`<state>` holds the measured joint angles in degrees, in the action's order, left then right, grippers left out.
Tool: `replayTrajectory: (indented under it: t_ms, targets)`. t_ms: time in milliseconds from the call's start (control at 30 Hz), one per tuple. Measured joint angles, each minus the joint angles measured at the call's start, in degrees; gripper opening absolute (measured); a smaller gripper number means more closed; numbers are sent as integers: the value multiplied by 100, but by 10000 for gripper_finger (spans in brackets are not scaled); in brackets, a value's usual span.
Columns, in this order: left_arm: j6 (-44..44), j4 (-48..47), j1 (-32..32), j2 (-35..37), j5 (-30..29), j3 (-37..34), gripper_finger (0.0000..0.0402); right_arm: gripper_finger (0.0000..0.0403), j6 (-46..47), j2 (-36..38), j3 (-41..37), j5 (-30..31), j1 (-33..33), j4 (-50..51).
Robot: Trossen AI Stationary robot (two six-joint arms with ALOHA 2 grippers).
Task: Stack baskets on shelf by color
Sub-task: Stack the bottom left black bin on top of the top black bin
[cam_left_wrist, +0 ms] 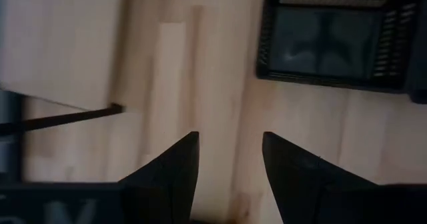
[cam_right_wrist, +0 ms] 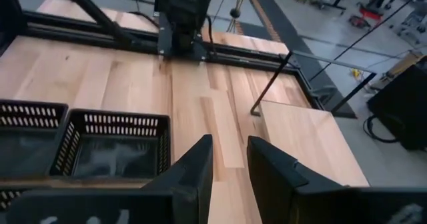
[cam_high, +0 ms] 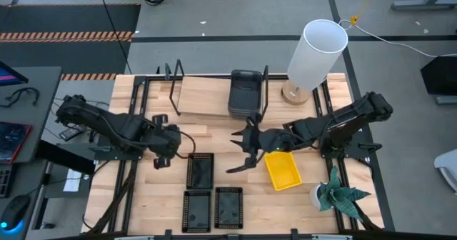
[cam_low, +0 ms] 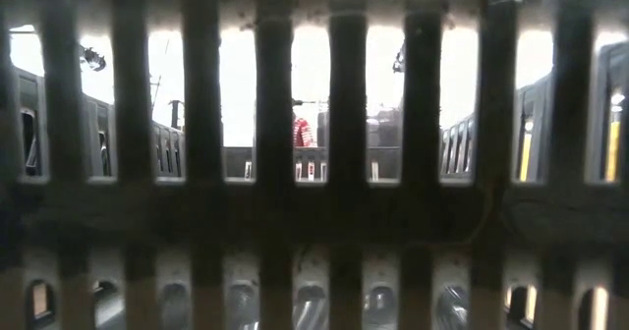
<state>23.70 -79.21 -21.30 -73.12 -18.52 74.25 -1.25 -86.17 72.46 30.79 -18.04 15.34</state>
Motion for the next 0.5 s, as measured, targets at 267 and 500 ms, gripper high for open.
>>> replayTrajectory:
  t_ms: [267, 500]
  targets:
    - [131, 1329, -22, 0, 757, -763, 172, 98, -51, 481, -391, 135, -209, -285]
    - [468, 2475, -22, 0, 1309, -1245, 172, 98, -87, 1087, -1146, 580, -453, -632]
